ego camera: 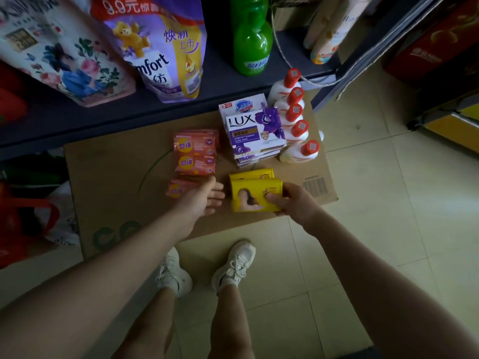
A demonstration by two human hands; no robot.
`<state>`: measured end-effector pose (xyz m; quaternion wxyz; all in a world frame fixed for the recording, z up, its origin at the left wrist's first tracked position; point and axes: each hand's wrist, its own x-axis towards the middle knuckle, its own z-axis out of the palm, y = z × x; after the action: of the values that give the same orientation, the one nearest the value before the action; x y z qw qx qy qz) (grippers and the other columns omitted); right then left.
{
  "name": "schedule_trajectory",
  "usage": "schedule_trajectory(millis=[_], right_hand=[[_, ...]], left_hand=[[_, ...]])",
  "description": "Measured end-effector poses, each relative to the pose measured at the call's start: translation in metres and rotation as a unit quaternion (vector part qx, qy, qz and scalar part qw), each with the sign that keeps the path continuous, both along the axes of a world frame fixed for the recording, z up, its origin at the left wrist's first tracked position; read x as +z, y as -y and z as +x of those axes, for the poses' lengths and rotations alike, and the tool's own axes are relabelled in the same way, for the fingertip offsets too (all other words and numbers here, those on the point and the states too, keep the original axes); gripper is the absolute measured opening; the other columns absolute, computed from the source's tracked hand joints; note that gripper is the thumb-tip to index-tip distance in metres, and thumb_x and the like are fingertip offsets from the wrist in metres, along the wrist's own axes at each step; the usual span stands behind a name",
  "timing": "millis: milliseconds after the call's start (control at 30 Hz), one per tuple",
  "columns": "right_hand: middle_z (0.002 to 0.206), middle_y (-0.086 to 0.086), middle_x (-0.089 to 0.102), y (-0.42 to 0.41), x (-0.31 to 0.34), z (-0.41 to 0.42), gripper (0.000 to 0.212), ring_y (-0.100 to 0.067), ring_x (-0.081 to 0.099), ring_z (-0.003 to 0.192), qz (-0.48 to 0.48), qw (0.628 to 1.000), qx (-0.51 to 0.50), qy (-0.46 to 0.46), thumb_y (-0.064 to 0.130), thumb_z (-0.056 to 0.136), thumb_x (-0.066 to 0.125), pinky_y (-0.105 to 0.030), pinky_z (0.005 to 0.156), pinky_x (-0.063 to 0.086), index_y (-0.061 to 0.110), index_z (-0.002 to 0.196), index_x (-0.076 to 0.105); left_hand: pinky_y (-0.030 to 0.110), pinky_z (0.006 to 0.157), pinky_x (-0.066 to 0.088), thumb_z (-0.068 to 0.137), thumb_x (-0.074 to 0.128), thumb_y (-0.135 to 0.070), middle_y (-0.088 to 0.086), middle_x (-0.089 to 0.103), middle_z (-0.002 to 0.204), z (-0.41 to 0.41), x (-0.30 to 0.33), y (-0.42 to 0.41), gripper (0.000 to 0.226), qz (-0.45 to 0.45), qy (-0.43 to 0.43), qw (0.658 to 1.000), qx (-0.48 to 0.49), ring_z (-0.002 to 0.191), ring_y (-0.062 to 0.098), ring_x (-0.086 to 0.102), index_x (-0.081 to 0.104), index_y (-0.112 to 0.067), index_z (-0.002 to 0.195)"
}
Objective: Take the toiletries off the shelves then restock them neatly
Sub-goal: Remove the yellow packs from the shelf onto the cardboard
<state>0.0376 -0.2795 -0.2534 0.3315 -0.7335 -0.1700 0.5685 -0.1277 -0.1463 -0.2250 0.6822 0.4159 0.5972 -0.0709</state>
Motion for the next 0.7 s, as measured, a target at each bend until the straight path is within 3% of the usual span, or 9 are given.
schedule_trajectory(millis=[67,133,233,300,400,500,567,600,700], right_hand=[[0.077,-0.003,0.061,-0.004,-0.007,0.001,0.008,-0.020,0.059,0.074,-0.020,0.999,-0.043,0.001,0.018,0.087,0.064,-0.028,0.061,0.055,0.012,0.090,0.062],[0.078,-0.006,0.062,-0.012,-0.012,0.001,0.022,-0.023,0.061,0.070,-0.038,0.996,-0.054,0.055,0.027,0.084,0.067,-0.039,0.067,0.057,0.007,0.092,0.062],[0.100,-0.009,0.061,-0.026,-0.007,-0.003,0.046,-0.029,0.066,0.082,-0.123,0.965,0.014,0.231,0.044,0.082,0.066,-0.047,0.076,0.055,0.011,0.112,0.053],[0.109,-0.010,0.059,-0.034,0.009,-0.009,0.047,-0.031,0.063,0.090,-0.130,0.938,0.067,0.314,0.046,0.085,0.060,-0.046,0.079,0.053,0.011,0.115,0.051],[0.088,-0.007,0.066,-0.049,0.057,-0.021,0.024,-0.022,0.059,0.077,0.000,0.941,0.103,0.321,0.033,0.088,0.061,-0.031,0.070,0.047,0.011,0.098,0.062],[0.073,0.001,0.063,-0.072,0.115,-0.036,0.008,-0.015,0.058,0.066,0.135,0.935,0.122,0.305,0.024,0.088,0.061,-0.032,0.066,0.048,0.016,0.088,0.063],[0.069,0.004,0.062,-0.095,0.155,-0.043,0.008,-0.012,0.059,0.065,0.187,0.933,0.098,0.291,0.029,0.088,0.059,-0.031,0.065,0.048,0.023,0.082,0.060],[0.066,0.007,0.061,-0.108,0.177,-0.047,0.009,-0.007,0.057,0.062,0.222,0.927,0.087,0.291,0.033,0.086,0.057,-0.026,0.063,0.047,0.026,0.080,0.059],[0.063,0.013,0.056,-0.154,0.242,-0.064,0.011,-0.005,0.053,0.059,0.325,0.891,0.091,0.302,0.039,0.084,0.054,-0.018,0.057,0.039,0.028,0.084,0.056]], left_hand=[[0.023,0.067,0.042,0.098,0.041,-0.023,0.000,0.063,0.087,-0.007,0.000,-0.003,0.019,0.015,0.011,1.000,-0.013,0.074,0.011,0.056,0.058,-0.020,0.089],[0.023,0.066,0.042,0.097,0.044,-0.016,0.001,0.063,0.085,-0.015,0.005,-0.007,0.016,0.039,0.018,0.999,-0.033,0.071,0.012,0.057,0.059,-0.018,0.091],[0.022,0.066,0.043,0.097,0.042,-0.011,0.002,0.064,0.085,-0.024,0.017,-0.014,0.018,0.086,0.029,0.995,-0.044,0.072,0.012,0.058,0.060,-0.014,0.096],[0.019,0.062,0.043,0.097,0.041,-0.007,0.004,0.063,0.085,-0.028,0.032,-0.021,0.018,0.121,0.047,0.991,-0.044,0.068,0.009,0.059,0.058,-0.012,0.099],[0.009,0.056,0.045,0.096,0.039,-0.002,0.003,0.061,0.083,-0.033,0.066,-0.039,0.020,0.184,0.090,0.977,-0.061,0.058,-0.004,0.058,0.057,-0.009,0.101],[0.006,0.061,0.043,0.095,0.042,-0.001,-0.001,0.061,0.083,-0.043,0.109,-0.065,0.022,0.279,0.118,0.947,-0.107,0.062,-0.006,0.057,0.058,-0.016,0.096],[0.007,0.067,0.043,0.093,0.047,0.001,-0.003,0.062,0.086,-0.053,0.142,-0.086,0.021,0.376,0.122,0.908,-0.139,0.072,-0.005,0.058,0.060,-0.015,0.098],[0.010,0.071,0.043,0.092,0.049,-0.001,-0.001,0.064,0.090,-0.060,0.159,-0.098,0.019,0.454,0.106,0.870,-0.160,0.079,-0.002,0.058,0.061,-0.012,0.103],[0.028,0.093,0.037,0.086,0.048,-0.018,0.014,0.058,0.114,-0.082,0.205,-0.142,0.035,0.704,-0.006,0.679,-0.208,0.106,0.021,0.049,0.056,-0.004,0.118]])
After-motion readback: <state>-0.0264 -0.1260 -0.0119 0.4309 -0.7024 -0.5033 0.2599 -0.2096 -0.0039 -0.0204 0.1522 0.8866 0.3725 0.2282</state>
